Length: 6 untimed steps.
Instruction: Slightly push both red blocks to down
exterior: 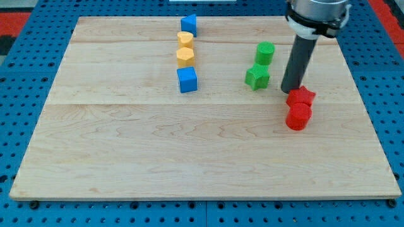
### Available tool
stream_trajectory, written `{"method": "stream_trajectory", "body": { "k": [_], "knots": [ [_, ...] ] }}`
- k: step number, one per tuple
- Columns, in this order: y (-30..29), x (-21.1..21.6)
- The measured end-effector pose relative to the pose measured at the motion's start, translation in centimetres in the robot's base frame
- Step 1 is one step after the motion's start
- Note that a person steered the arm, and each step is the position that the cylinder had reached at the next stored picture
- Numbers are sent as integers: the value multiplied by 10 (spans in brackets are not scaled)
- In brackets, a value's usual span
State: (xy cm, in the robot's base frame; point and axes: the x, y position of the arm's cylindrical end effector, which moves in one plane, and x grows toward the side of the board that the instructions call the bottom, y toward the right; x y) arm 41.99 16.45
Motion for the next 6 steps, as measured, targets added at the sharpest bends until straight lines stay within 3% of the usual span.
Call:
{"method": "stream_trajectory", "body": {
  "k": [3, 5, 6],
  "knots": [
    [13, -2],
    [-1, 64],
    [-22, 69]
  ]
}}
